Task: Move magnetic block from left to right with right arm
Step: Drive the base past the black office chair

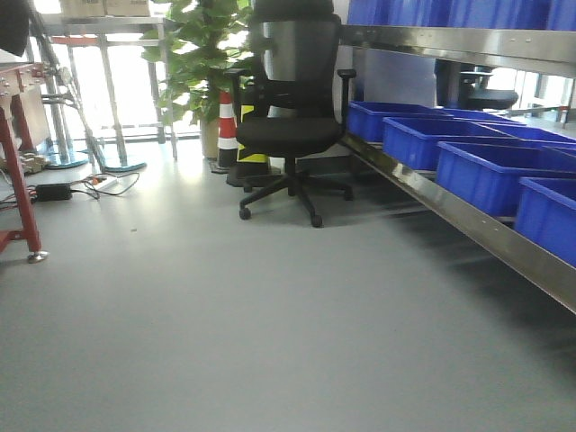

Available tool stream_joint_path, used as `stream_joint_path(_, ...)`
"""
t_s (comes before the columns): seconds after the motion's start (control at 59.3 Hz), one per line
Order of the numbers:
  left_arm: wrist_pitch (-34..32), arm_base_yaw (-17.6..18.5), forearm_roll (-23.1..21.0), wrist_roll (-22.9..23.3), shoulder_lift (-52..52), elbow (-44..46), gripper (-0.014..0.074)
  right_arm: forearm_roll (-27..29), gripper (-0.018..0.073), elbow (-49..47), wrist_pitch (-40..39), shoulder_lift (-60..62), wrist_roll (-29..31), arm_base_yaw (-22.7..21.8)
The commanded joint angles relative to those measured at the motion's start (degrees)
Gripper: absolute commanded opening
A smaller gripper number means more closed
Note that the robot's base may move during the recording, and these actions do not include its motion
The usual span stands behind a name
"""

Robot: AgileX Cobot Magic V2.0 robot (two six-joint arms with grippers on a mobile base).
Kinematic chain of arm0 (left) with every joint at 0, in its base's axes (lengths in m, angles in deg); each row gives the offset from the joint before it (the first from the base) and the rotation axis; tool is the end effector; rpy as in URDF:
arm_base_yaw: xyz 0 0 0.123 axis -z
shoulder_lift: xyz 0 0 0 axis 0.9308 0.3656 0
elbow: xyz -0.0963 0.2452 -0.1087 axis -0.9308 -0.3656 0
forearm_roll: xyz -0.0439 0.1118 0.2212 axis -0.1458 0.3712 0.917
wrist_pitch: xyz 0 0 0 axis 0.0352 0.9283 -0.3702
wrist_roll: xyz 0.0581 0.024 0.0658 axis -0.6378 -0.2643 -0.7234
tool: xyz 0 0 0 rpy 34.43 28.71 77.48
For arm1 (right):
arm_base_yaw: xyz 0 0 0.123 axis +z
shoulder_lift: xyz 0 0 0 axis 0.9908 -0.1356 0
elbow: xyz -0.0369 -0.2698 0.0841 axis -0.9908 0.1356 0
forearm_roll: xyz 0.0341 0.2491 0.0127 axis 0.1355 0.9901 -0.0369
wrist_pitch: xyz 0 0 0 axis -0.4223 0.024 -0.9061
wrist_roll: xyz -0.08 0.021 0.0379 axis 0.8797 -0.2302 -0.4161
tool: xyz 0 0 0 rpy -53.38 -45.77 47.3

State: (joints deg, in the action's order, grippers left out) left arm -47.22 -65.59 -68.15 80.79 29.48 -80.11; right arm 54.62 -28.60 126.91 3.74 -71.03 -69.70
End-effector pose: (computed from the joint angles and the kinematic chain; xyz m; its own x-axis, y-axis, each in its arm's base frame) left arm 0.0566 -0.0029 0.2018 0.0516 -0.0456 -0.9976 0.0540 0.9976 -0.0428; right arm 0.0189 -0.0073 0.3162 -0.2056 0.0689 -0.9762 -0.0757 0.9934 0.0860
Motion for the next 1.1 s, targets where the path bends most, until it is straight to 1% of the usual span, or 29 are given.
stream_joint_path(0.0, -5.15, -0.03, 0.00, 0.25, -0.77, -0.59, -0.0116, -1.28, 0.0181, -1.52, -4.68, -0.99, 0.52, -0.13)
stream_joint_path(1.079, -5.15, 0.07, 0.00, 0.25, -0.88, -0.59, -0.0116, -1.28, 0.0181, -1.52, -4.68, -1.09, 0.52, -0.13)
